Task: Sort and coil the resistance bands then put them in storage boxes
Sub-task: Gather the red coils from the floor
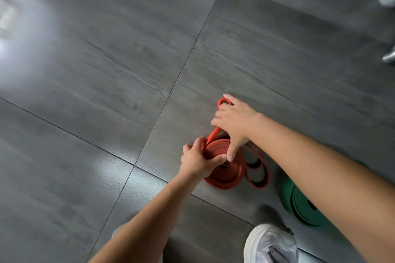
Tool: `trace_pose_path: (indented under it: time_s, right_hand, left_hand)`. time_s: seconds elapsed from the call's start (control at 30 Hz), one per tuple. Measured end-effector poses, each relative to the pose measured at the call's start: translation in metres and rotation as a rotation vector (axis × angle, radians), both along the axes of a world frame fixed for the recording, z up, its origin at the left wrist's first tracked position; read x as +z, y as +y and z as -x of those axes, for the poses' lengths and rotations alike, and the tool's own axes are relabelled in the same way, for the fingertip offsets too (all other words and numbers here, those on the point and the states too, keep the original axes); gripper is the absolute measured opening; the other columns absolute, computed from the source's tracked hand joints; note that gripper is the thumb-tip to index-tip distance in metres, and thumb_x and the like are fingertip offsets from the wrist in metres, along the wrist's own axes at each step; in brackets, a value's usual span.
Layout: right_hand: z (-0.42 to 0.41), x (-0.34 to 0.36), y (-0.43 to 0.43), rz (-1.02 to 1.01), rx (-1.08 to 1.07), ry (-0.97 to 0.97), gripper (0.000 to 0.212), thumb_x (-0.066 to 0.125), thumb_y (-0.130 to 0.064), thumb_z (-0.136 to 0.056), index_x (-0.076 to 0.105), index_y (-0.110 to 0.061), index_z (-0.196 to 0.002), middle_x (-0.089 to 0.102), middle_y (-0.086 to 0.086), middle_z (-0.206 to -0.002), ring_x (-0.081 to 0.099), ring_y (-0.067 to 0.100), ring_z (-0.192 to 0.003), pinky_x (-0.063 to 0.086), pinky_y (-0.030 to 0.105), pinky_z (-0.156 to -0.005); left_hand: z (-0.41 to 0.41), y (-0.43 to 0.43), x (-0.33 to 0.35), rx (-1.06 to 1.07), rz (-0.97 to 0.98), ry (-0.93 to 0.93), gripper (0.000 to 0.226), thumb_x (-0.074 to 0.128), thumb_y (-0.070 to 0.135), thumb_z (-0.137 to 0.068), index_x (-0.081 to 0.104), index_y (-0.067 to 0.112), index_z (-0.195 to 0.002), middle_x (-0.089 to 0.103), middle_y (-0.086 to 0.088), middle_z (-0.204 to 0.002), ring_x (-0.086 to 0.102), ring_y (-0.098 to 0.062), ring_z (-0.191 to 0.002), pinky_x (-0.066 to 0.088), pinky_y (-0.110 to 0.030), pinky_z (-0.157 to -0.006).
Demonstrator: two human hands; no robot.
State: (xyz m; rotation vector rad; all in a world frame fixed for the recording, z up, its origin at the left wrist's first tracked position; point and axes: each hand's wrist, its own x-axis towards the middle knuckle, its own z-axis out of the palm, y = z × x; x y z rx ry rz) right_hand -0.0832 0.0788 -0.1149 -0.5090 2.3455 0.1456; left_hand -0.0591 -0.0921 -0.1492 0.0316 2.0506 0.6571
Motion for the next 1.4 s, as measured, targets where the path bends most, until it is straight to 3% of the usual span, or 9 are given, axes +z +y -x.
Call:
trace_pose_path:
  time_s: [0.2,0.3,0.47,0.57,0.8,1.0,1.07,1.17,1.4]
  right_hand:
    - [-0.047,-0.011,0.023,0.058,-0.437,-0.146,0.074,0.046,-0.093,-0.049,0.048,-0.024,-0.076,0.063,0.002,-0.095,0.057,0.025,-0.098,0.032,0.037,-0.084]
    - [-0.086,-0.018,0.015,0.263,-0.869,-0.240,0.071,0.064,-0.082,-0.048,0.042,-0.024,-0.082,0.051,-0.005,-0.088,0.052,0.023,-0.088,0.036,0.031,-0.066]
    - [-0.113,-0.030,-0.015,0.534,-1.398,-0.175,0.084,0.089,-0.045,-0.049,0.046,-0.013,-0.114,0.052,0.001,-0.108,0.051,0.017,-0.095,0.039,0.027,-0.074]
    - [-0.122,-0.030,-0.015,0.749,-1.578,-0.196,0.072,0.093,-0.021,-0.050,0.052,-0.012,-0.109,0.064,0.002,-0.100,0.063,0.015,-0.089,0.051,0.024,-0.075]
    - [-0.119,-0.015,-0.014,1.125,-1.813,-0.125,0.072,0.090,-0.004,-0.044,0.056,-0.016,-0.106,0.071,0.010,-0.097,0.069,0.022,-0.086,0.055,0.037,-0.082]
    - [-0.093,0.003,-0.003,1.318,-1.843,-0.088,0.076,0.086,-0.004,-0.040,0.061,-0.003,-0.112,0.074,0.011,-0.095,0.071,0.025,-0.087,0.056,0.027,-0.071]
    - [-0.081,0.012,0.001,1.361,-1.825,-0.075,0.071,0.082,-0.007,-0.043,0.063,-0.001,-0.111,0.073,0.014,-0.097,0.070,0.027,-0.090,0.057,0.029,-0.074]
    - [-0.069,0.048,-0.001,1.363,-1.837,-0.075,0.075,0.082,-0.006,-0.039,0.060,0.002,-0.111,0.072,0.017,-0.097,0.070,0.030,-0.087,0.058,0.034,-0.077]
    - [-0.070,0.208,-0.033,1.304,-1.848,-0.174,0.069,0.085,-0.006,-0.037,0.056,-0.004,-0.100,0.075,0.007,-0.085,0.071,0.019,-0.076,0.055,0.028,-0.067]
  left_hand:
    - [-0.007,0.001,0.001,0.174,-0.027,-0.014,0.075,0.081,0.049,-0.063,0.045,0.032,-0.126,0.035,-0.002,-0.111,0.054,-0.026,-0.101,0.054,-0.048,-0.083]
    - [-0.006,0.005,-0.001,0.228,0.021,-0.041,0.076,0.084,0.049,-0.058,0.048,0.018,-0.117,0.042,-0.004,-0.116,0.056,-0.024,-0.102,0.057,-0.046,-0.078]
    - [-0.004,0.010,0.003,0.171,0.081,-0.113,0.073,0.082,0.057,-0.055,0.057,0.012,-0.107,0.042,-0.007,-0.113,0.059,-0.025,-0.095,0.060,-0.042,-0.068]
    - [-0.008,0.006,0.007,0.144,0.046,-0.066,0.067,0.083,0.057,-0.055,0.056,0.018,-0.102,0.034,0.000,-0.102,0.054,-0.023,-0.096,0.057,-0.044,-0.077]
    - [0.003,0.006,0.031,0.184,-0.191,-0.052,0.071,0.085,0.054,-0.049,0.056,0.019,-0.103,0.049,-0.010,-0.122,0.059,-0.017,-0.098,0.053,-0.036,-0.082]
    - [0.040,0.019,0.046,-0.112,-0.146,0.210,0.079,0.067,0.076,-0.047,0.052,0.024,-0.105,0.012,-0.005,-0.154,0.007,-0.014,-0.143,0.025,-0.048,-0.112]
    - [0.051,0.022,0.056,-0.034,-0.305,0.149,0.083,0.069,0.071,-0.048,0.052,0.020,-0.112,0.033,-0.004,-0.145,0.026,-0.005,-0.136,0.036,-0.035,-0.107]
    - [0.060,0.018,0.089,0.091,-0.412,0.087,0.069,0.078,0.054,-0.050,0.055,0.021,-0.106,0.066,0.005,-0.102,0.064,-0.010,-0.095,0.053,-0.028,-0.081]
    - [0.046,-0.021,0.239,0.312,-0.499,-0.121,0.072,0.088,0.043,-0.050,0.052,0.022,-0.109,0.068,-0.005,-0.104,0.067,-0.013,-0.092,0.055,-0.030,-0.081]
